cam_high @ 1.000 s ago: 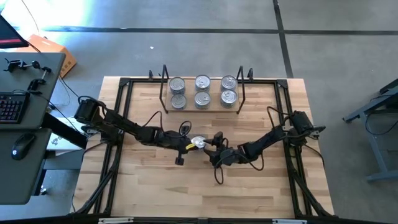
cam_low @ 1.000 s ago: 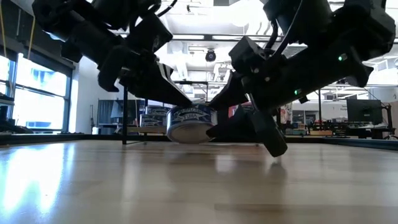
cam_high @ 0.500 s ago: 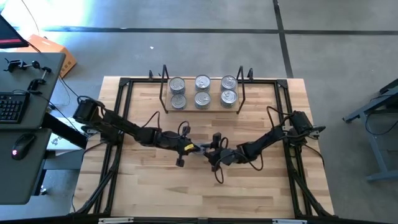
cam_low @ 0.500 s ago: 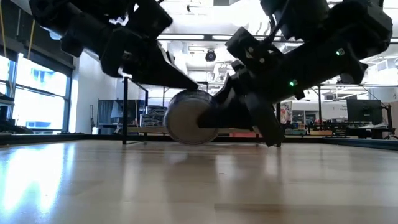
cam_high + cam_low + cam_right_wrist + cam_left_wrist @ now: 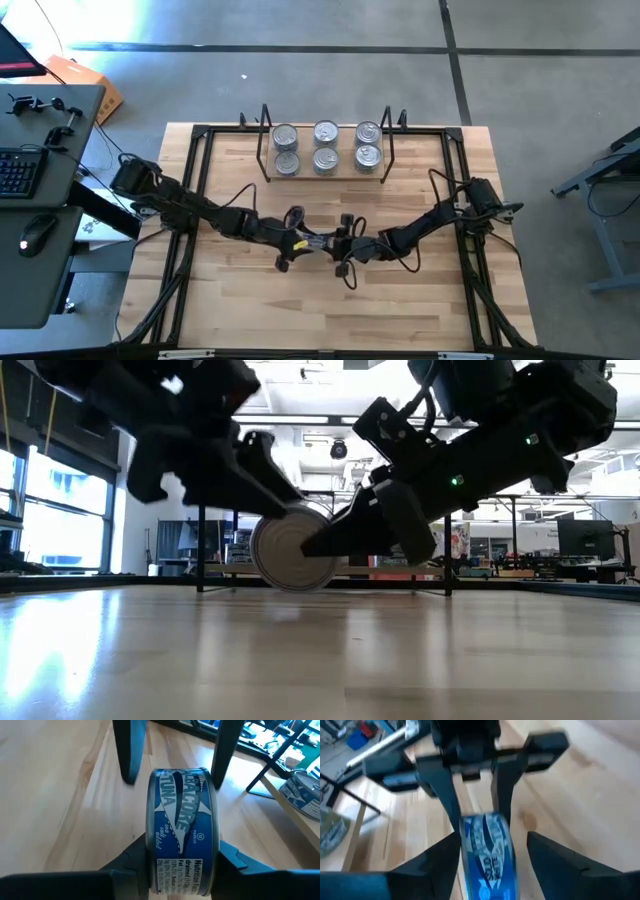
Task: Stack canned seafood by type on shelf
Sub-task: Stack the blue tuna can on top of the other blue tuna can on the shelf
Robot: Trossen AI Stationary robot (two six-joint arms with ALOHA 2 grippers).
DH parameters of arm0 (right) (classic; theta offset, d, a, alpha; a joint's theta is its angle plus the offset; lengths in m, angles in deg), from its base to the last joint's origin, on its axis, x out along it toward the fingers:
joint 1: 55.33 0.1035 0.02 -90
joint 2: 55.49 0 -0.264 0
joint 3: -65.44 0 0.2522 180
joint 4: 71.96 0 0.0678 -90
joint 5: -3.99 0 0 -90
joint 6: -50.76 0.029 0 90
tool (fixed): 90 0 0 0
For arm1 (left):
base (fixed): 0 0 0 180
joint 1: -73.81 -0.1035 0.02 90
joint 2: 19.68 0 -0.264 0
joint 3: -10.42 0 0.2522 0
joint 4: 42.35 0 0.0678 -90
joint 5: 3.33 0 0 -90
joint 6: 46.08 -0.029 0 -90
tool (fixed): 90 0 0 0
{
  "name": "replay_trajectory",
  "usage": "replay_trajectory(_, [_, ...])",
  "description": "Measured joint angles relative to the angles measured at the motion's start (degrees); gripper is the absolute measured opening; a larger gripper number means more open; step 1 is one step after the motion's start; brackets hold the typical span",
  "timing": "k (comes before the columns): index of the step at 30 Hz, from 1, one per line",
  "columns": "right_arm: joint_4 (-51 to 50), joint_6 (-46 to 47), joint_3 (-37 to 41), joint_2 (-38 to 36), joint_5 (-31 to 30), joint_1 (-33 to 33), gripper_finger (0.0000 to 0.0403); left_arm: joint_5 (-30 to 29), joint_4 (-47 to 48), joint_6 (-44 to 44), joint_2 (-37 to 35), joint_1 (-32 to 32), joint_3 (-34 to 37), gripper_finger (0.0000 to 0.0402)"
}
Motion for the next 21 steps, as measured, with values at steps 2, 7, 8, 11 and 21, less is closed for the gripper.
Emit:
replay_trajectory(2, [0.32,0.33,0.0,0.01,-0.04,-0.2,0.0123,-0.13,-0.29,0.69,1.17,-0.22,0.02,0.023])
replay_trajectory(7, [0.8,0.31,-0.02,0.01,-0.15,-0.62,0.0128,-2.64,-1.52,2.45,3.23,-0.42,0.07,0.023])
replay_trajectory(8, [0.8,0.32,-0.02,0.01,-0.16,-0.62,0.0128,-3.03,-1.54,3.13,3.23,-0.42,0.07,0.0226])
replay_trajectory(11, [0.78,0.37,-0.02,0.01,-0.16,-0.62,0.0129,-3.5,-2.44,5.06,3.23,-0.42,0.07,0.0199])
replay_trajectory(21, [1.59,9.84,0.0,-0.45,7.86,-2.26,0.0176,-7.45,1.94,1.34,2.19,2.17,-0.02,0.0121])
